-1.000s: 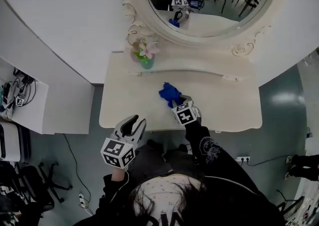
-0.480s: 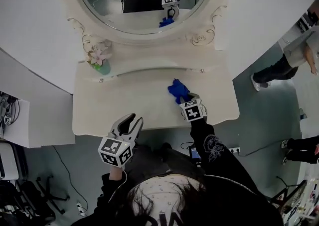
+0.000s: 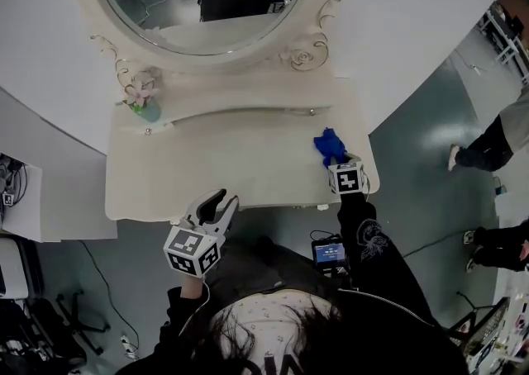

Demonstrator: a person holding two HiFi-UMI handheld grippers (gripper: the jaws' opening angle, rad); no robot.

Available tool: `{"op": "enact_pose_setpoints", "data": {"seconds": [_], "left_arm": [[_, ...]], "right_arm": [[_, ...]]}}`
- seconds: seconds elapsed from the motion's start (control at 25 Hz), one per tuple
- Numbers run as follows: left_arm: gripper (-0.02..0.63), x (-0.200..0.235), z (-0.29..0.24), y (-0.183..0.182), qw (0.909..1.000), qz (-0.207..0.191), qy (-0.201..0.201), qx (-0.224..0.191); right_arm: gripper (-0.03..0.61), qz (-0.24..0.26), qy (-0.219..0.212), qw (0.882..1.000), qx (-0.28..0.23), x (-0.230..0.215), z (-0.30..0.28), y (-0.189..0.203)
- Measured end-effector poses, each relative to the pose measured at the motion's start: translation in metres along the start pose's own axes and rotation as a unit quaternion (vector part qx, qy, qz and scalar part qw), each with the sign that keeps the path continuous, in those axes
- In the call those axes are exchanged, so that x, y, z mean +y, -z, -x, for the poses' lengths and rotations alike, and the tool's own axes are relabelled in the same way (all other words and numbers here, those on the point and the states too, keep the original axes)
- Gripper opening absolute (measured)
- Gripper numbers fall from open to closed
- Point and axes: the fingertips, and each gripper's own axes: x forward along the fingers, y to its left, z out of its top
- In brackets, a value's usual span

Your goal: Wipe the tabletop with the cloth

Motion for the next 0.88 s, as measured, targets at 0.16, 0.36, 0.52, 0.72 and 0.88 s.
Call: {"op": "enact_pose_setpoints", "data": {"seconds": [0.16, 0.36, 0.52, 0.72, 0.88], "left_arm": [[0.123, -0.013, 0.002, 0.0, 1.0, -0.008, -0.002, 0.0], [0.124, -0.023, 0.009, -0.002, 0.9998, -0.019, -0.011, -0.001], [0.124, -0.025, 0.018, 0.001, 0.9996, -0.019, -0.019, 0.003], [0.124, -0.022, 0.031, 0.01, 0.9991, -0.016, -0.037, 0.014], [0.124, -0.02, 0.041, 0.014, 0.9988, -0.016, -0.041, 0.023]], "right_arm": [[0.086, -0.029, 0.027, 0.999, 0.012, -0.042, 0.012, 0.019], [0.086, -0.044, 0.057, 0.997, 0.021, -0.079, 0.024, 0.034], [0.086, -0.054, 0.064, 0.996, 0.014, -0.091, 0.027, 0.039], [0.085, -0.061, 0.064, 0.996, -0.001, -0.09, 0.026, 0.039], [0.086, -0.074, 0.055, 0.996, 0.007, -0.092, 0.027, 0.036]]}}
